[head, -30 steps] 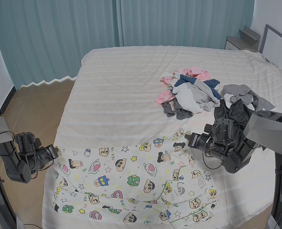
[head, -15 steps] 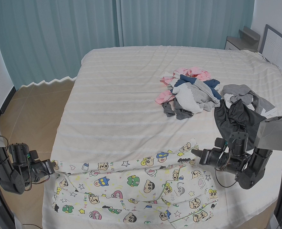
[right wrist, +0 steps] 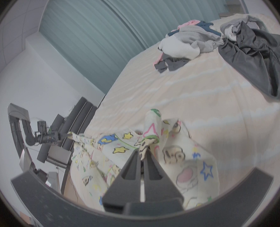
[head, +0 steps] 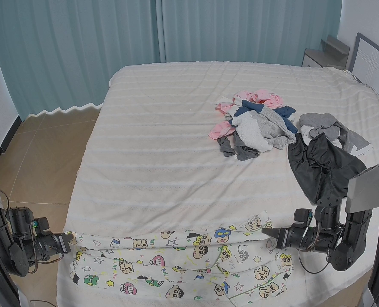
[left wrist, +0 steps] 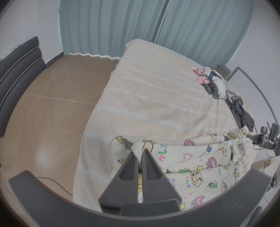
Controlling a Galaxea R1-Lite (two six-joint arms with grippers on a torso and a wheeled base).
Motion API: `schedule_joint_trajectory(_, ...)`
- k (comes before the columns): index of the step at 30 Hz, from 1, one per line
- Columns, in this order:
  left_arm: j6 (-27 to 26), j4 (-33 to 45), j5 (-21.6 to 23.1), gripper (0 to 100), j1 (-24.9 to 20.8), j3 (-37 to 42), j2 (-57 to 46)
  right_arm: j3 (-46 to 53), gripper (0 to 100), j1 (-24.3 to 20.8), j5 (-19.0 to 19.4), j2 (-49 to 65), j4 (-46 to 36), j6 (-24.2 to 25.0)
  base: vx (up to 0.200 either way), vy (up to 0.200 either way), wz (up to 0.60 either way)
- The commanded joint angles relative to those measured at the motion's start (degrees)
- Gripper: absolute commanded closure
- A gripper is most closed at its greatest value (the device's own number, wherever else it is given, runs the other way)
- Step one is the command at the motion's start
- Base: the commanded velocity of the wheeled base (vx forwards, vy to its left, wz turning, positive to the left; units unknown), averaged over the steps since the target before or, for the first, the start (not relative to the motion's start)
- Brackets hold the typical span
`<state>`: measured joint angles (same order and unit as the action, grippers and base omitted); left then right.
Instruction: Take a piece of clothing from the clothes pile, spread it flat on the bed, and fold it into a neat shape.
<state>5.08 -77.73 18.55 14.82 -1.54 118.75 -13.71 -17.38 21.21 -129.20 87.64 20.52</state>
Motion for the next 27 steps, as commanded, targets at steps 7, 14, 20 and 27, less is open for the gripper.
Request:
schedule_joint_trajectory(7,-3.59,3.11,0.08,100,1.52,1.45,5.00,4.22,100,-0.02,1.02,-1.50,0.16,-1.80,0.000,0.000,0.00)
schedule_joint_trajectory(14,-9.13,3.72,0.08,100,1.44,1.54,9.84,4.66,100,0.07,0.94,-4.22,0.16,-1.80,0.000,0.000,0.00)
schedule_joint_trajectory(20,-9.39,3.90,-0.01,100,1.44,1.54,11.68,5.63,100,-0.02,0.94,-7.03,0.16,-3.29,0.000,0.000,0.00)
schedule_joint_trajectory(27,-9.30,3.72,0.08,100,1.44,1.54,13.26,5.80,100,-0.02,0.94,-8.18,0.16,-3.55,0.000,0.000,0.00)
